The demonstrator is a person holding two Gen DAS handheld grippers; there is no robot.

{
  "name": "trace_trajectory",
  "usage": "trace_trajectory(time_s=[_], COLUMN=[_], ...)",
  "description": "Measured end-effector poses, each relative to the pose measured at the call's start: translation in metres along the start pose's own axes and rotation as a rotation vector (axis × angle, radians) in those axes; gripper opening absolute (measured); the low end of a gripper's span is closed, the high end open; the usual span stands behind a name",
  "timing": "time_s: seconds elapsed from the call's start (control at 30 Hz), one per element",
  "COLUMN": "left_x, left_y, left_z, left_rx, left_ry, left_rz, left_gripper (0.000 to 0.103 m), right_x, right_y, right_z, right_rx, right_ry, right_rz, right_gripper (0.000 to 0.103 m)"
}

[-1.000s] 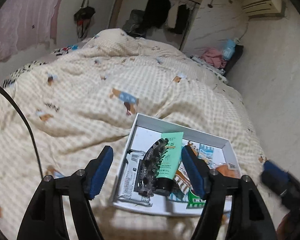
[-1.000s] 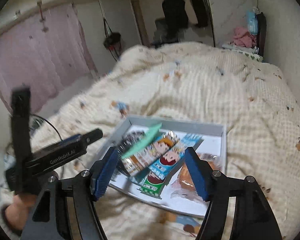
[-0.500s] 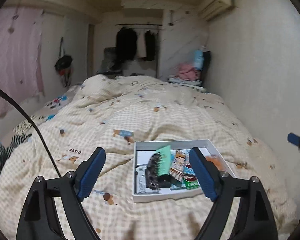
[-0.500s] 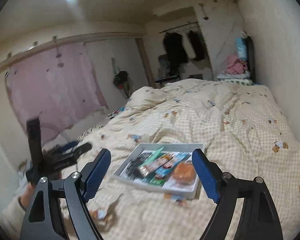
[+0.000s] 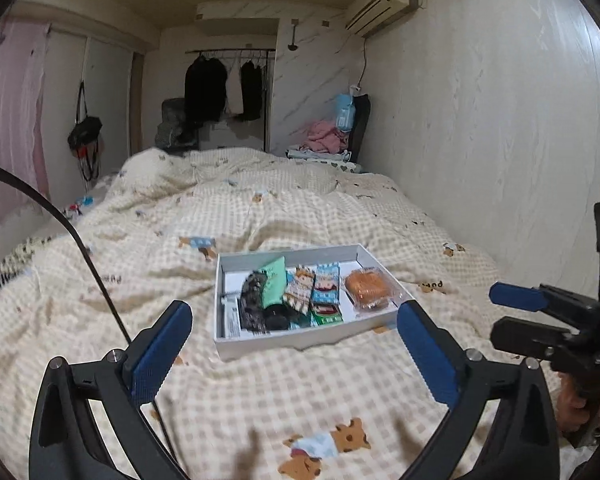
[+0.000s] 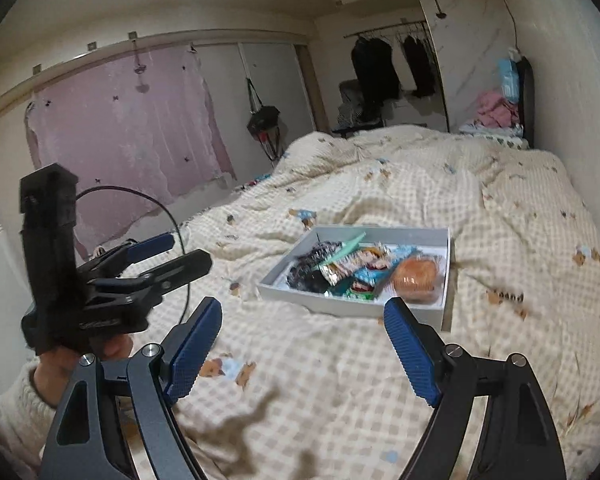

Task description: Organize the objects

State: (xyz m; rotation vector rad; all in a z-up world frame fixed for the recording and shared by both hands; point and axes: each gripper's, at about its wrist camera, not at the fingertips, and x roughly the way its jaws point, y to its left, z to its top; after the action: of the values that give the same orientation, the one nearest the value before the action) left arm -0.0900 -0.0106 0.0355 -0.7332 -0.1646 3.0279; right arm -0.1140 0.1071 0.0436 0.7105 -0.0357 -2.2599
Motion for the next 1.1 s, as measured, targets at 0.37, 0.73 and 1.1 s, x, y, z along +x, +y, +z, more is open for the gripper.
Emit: trace_trajectory(time_s=[0.37, 0.73, 1.1], left_x=[0.014, 0.006, 0.010], left_y=[0.006, -0.005, 0.007], left_z=[-0.027, -0.034, -0.035], left_rx=[-0.073, -0.027, -0.077], left_ry=[0.099, 0.081, 0.091], left_rz=[-0.059, -0.030, -0.035], left_gripper=[0.103, 0.103, 0.103], right_x=[-0.007, -0.021, -0.017], right_y=[-0.016, -0.012, -0.012], right_z=[-0.024, -0.025, -0.026], right_rx=[0.100, 0.088, 0.090], right_ry=[-0.044, -0.096, -0.074], right_rz=[-0.020, -0.039, -0.045], right_gripper=[0.084, 0.102, 0.102])
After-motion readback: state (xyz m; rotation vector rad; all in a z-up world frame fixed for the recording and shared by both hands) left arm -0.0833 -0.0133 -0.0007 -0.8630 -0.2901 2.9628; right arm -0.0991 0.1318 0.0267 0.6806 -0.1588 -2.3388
